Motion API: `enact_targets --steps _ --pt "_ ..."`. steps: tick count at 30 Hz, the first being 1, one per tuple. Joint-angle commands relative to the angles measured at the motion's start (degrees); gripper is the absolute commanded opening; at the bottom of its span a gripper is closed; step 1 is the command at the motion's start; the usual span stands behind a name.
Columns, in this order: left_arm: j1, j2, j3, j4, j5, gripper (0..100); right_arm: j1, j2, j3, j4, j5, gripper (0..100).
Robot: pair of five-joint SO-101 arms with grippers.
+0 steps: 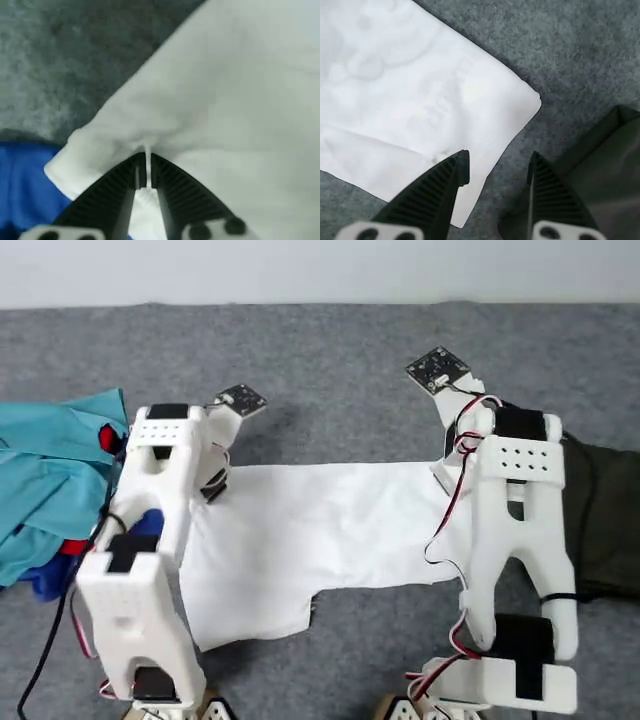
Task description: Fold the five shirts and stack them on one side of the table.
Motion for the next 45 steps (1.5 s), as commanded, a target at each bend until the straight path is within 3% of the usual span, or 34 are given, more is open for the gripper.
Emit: enact_targets --steps 1,9,18,25,30,35,45 --pt "-0.2 4.3 -9.8 4.3 0.2 2 0.0 0.1 -0.5 -0.3 -0.7 19.4" --pt "1.3 5.0 -19.3 12.3 2.7 2 0.1 3.3 -0.5 -5.4 -0.8 19.4" --pt "1.5 -8.7 -19.5 19.9 2.7 2 0.0 14.2 -0.9 -13.1 -0.8 11.8" --pt "1.3 -19.2 -19.2 20.3 3.0 2 0.6 22.4 -1.6 -22.7 -0.7 13.3" --pt "-0.4 -20.9 -17.9 21.7 3.0 2 0.9 32.0 -11.9 -23.7 -0.7 13.2" --pt "-1.1 -24.0 -16.0 21.7 3.1 2 1.3 39.3 -24.7 -16.0 -0.8 13.0" --pt "-1.3 -31.1 -10.4 21.7 3.1 2 0.2 38.5 -38.2 7.6 -0.9 13.0"
